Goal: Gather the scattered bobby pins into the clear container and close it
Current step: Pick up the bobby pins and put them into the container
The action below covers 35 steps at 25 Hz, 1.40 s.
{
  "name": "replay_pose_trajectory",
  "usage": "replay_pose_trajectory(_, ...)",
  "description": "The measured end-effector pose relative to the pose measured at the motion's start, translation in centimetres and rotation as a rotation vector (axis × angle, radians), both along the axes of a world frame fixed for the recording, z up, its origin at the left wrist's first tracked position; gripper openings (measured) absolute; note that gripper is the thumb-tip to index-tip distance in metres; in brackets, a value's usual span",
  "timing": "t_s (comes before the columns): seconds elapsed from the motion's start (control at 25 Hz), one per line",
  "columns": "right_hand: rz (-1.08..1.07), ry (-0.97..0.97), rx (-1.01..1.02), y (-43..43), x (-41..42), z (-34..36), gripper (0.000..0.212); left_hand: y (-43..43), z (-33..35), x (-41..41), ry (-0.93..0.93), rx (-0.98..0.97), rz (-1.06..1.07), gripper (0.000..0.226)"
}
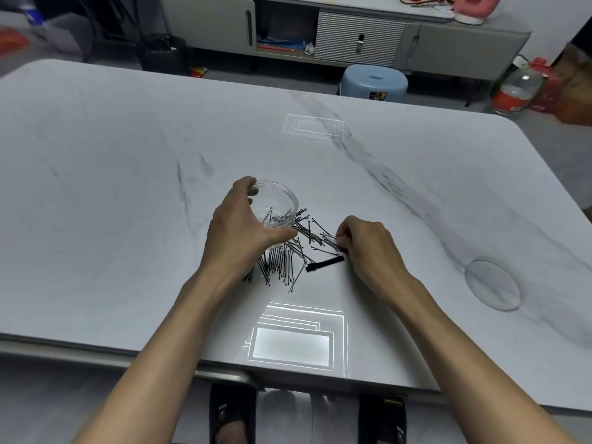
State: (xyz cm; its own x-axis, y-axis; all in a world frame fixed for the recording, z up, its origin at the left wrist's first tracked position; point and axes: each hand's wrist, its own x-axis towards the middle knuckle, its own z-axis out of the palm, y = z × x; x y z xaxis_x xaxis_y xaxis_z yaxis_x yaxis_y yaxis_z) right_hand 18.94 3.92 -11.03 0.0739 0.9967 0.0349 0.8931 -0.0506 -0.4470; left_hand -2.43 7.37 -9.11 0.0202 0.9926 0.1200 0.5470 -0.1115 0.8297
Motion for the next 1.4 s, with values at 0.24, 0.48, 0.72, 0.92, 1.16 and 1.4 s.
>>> replay_pose_trajectory(0.24, -0.063, -0.118, 0.000, 0.4, -0.8, -0.2, 0.010, -0.2, -0.2, 0.1, 0.028, 0.004, -0.015, 0.102)
replay_pose_trajectory(0.48, -0.018, -0.319, -0.054, 0.2, -1.0, -0.3, 0.020, -0.3, -0.3, 0.0, 0.030, 0.001, -0.037, 0.101)
replay_pose_trajectory(0.72, -0.063, 0.300, 0.273, 1.0, 0.3, 3.4, 0.010, -0.6, -0.1, 0.2, 0.070, 0.006, -0.121, 0.101)
replay_pose_trajectory(0.92, 0.289, 0.308, 0.280, 0.5, -3.1, 4.6, 0.011, -1.2, -0.1, 1.2, 0.151, 0.019, -0.271, 0.104)
replay_pose_trajectory(1.16, -0.024, 0.349, 0.096, 1.9, 0.0, 2.4, 0.027, -0.7, -0.1, 0.0, 0.061, 0.025, -0.139, 0.102)
replay_pose_trajectory(1.4, -0.065, 0.301, 0.016, 2.6, -0.9, -0.8, 0.018, -0.2, -0.3, -1.3, 0.018, 0.020, -0.075, 0.103)
